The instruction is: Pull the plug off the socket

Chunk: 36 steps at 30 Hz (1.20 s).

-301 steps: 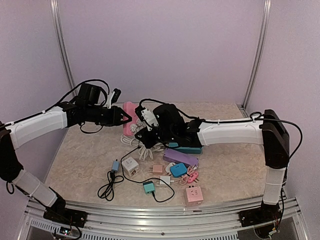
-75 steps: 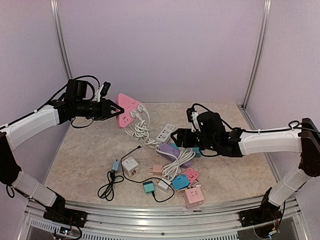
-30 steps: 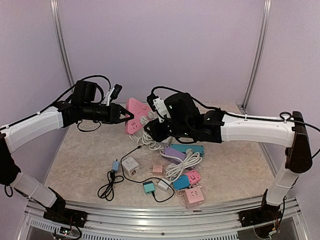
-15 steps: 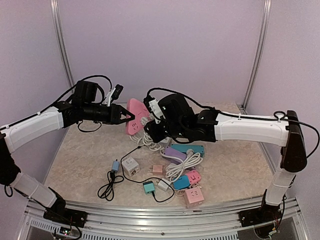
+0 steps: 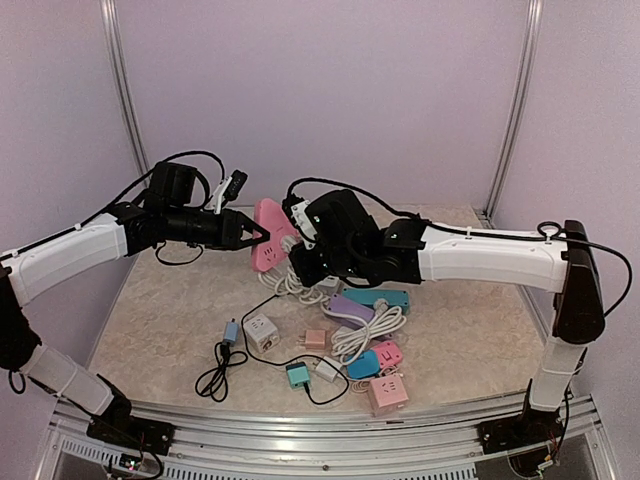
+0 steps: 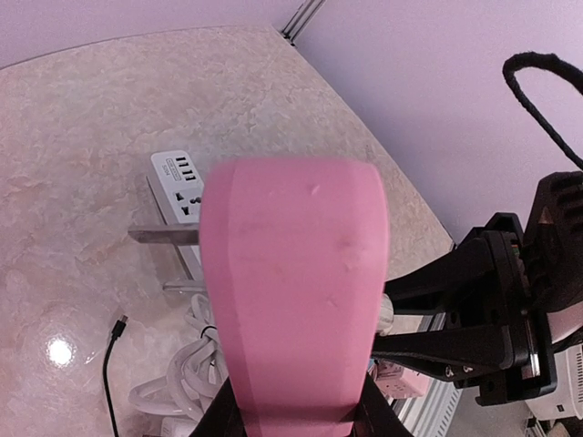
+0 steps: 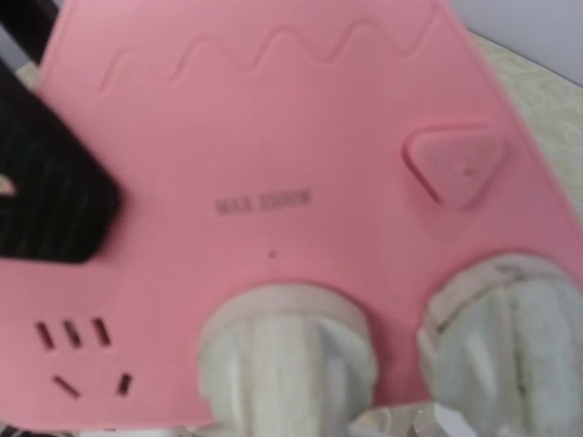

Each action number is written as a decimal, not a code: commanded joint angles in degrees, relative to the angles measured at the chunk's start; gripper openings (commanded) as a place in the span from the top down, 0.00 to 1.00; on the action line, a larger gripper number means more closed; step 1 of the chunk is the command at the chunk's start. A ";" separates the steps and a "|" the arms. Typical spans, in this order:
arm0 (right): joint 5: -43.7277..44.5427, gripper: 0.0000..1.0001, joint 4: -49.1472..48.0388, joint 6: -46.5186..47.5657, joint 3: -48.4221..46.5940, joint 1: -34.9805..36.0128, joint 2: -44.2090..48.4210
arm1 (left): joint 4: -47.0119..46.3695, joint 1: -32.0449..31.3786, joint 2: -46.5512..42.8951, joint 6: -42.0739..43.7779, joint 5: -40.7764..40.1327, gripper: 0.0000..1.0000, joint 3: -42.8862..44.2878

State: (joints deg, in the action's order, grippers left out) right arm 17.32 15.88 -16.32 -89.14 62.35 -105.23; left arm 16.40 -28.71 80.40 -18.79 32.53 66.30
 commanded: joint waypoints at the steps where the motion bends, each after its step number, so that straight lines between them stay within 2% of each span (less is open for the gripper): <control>1: 1.30 0.81 2.37 0.23 -1.58 0.89 -1.27 | -5.75 -0.82 -1.74 -0.06 4.37 1.00 2.87; 10: 2.74 0.89 2.69 -0.36 -2.00 1.00 -1.73 | -5.44 -1.48 -1.75 0.76 4.52 1.00 3.08; 16: 2.84 1.00 1.95 -1.93 -1.87 1.01 -1.54 | -4.99 -1.77 -1.74 1.19 4.08 1.00 3.38; 26: 0.80 1.00 -1.86 -2.95 1.35 0.78 0.67 | -3.63 -2.14 -1.49 2.44 3.27 1.00 4.10; 31: -5.11 1.00 -8.01 -4.32 6.80 -0.83 4.31 | -1.52 -2.31 -1.68 5.07 2.10 1.00 5.39; 36: -11.09 1.00 -14.59 -6.10 12.44 -3.04 8.02 | -0.23 -2.32 -1.89 7.26 4.38 1.00 6.34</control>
State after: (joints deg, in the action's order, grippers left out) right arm 12.03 7.40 -19.84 -80.16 61.25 -101.19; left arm 20.73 -30.55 80.42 -13.98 31.00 68.18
